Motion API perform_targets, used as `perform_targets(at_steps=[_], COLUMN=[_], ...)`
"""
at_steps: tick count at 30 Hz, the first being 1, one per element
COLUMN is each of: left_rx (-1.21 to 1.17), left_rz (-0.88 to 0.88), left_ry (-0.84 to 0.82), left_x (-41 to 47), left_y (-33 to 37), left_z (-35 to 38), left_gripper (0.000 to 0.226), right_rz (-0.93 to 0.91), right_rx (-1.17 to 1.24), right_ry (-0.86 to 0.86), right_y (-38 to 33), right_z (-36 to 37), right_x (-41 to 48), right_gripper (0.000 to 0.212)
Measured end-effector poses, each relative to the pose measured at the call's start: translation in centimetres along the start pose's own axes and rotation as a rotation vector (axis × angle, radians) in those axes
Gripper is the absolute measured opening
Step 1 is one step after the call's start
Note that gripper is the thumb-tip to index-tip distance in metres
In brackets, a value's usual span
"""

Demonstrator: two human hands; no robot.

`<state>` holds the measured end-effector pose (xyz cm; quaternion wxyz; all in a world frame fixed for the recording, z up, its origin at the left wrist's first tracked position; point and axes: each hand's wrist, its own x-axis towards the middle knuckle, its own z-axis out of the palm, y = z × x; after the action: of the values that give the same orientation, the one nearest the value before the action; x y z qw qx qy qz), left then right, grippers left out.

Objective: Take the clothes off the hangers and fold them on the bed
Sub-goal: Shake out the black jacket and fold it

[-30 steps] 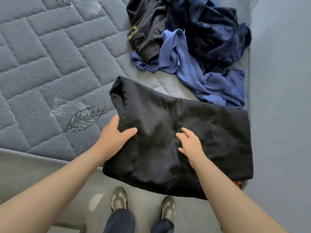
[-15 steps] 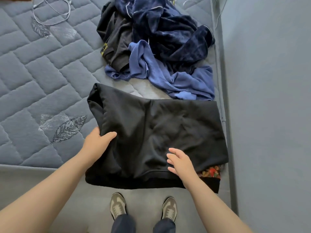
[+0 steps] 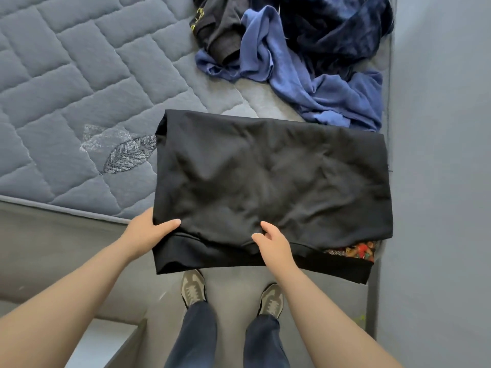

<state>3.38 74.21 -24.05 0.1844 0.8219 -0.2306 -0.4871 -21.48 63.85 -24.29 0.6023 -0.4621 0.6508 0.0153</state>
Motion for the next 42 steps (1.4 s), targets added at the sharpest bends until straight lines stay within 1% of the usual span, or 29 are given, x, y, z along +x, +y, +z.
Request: perform_targets(at_steps=[2, 5, 7, 10, 13, 17, 20, 22, 23, 25, 29, 30, 31, 32, 33, 34, 35, 36, 37, 38, 40, 42], left_rx=[-0.061, -0.148, -0.155, -0.142, -0.120, -0.078, 0.004, 0.050, 0.071, 0.139, 0.323, 0.375, 0.398, 0.371, 0.300, 0.216, 0.141, 0.074, 0.027, 0.015, 0.057, 0.106], left_rz=[0.129, 0.278, 0.356, 0.436, 0.475, 0.558, 0.656, 0.702, 0.712, 0.714, 0.665, 0.642, 0.602, 0.541, 0.470, 0.418, 0.400, 0.402, 0.415, 0.431, 0.453, 0.440], left_ry=[0.078, 0.121, 0.146, 0.162, 0.136, 0.095, 0.003, -0.065, -0.095, -0.133, -0.166, -0.198, -0.269, -0.372, -0.466, -0.500, -0.467, -0.387, -0.276, -0.154, 0.065, 0.223], left_x=[-0.8, -2.8, -4.0, -5.1, -5.8, -7.2, -8.5, -9.0, -9.1, -9.1, -7.9, -7.4, -7.0, -6.7, -6.4, -6.1, -5.8, -5.6, -5.3, -4.8, -3.9, -2.9], left_y=[0.7, 2.9, 4.7, 7.6, 10.5, 14.0, 16.9, 19.0, 19.9, 21.9, 24.5, 24.7, 24.8, 24.8, 24.7, 24.6, 24.4, 24.3, 24.0, 23.6, 22.7, 21.6], left_z=[0.3, 0.8, 1.1, 1.3, 1.5, 3.1, 5.5, 7.6, 8.8, 11.4, 16.9, 18.2, 19.5, 20.7, 21.7, 22.4, 22.9, 23.1, 23.0, 22.6, 21.6, 20.4], left_gripper=[0.028, 0.026, 0.024, 0.024, 0.018, 0.022, 0.020, 0.013, 0.010, 0.012, 0.016, 0.015, 0.016, 0.021, 0.029, 0.035, 0.034, 0.025, 0.015, 0.010, 0.013, 0.015], right_rz=[0.034, 0.094, 0.122, 0.136, 0.143, 0.132, 0.146, 0.147, 0.144, 0.135, 0.109, 0.103, 0.097, 0.093, 0.092, 0.096, 0.100, 0.091, 0.058, 0.010, -0.105, -0.225], right_rx=[0.000, 0.042, 0.116, 0.263, 0.355, 0.373, 0.446, 0.526, 0.562, 0.633, 0.700, 0.716, 0.730, 0.730, 0.706, 0.665, 0.604, 0.522, 0.423, 0.319, 0.120, -0.062], right_ry=[-0.010, -0.024, -0.016, 0.042, 0.106, 0.153, 0.190, 0.216, 0.234, 0.275, 0.297, 0.300, 0.304, 0.312, 0.327, 0.348, 0.374, 0.396, 0.407, 0.407, 0.390, 0.369], right_y=[-0.5, -1.9, -2.5, -2.7, -2.2, -0.6, 0.7, 1.4, 1.7, 2.3, 3.4, 3.7, 4.0, 4.2, 4.4, 4.5, 4.6, 4.5, 4.4, 4.1, 3.0, 1.6], right_z=[0.0, -0.4, -1.1, -3.0, -5.9, -10.2, -13.4, -15.7, -16.8, -19.1, -22.9, -23.7, -24.4, -25.0, -25.4, -25.8, -26.0, -26.1, -26.2, -26.0, -25.4, -24.3], right_x=[0.3, 0.7, 0.7, 0.0, -0.8, -2.1, -3.2, -3.6, -3.8, -3.8, -3.4, -3.1, -2.8, -2.4, -1.9, -1.3, -0.6, 0.1, 0.7, 1.3, 2.2, 3.0], right_gripper=[0.055, 0.058, 0.058, 0.053, 0.049, 0.049, 0.046, 0.042, 0.041, 0.040, 0.041, 0.041, 0.040, 0.038, 0.034, 0.027, 0.020, 0.017, 0.020, 0.027, 0.036, 0.036])
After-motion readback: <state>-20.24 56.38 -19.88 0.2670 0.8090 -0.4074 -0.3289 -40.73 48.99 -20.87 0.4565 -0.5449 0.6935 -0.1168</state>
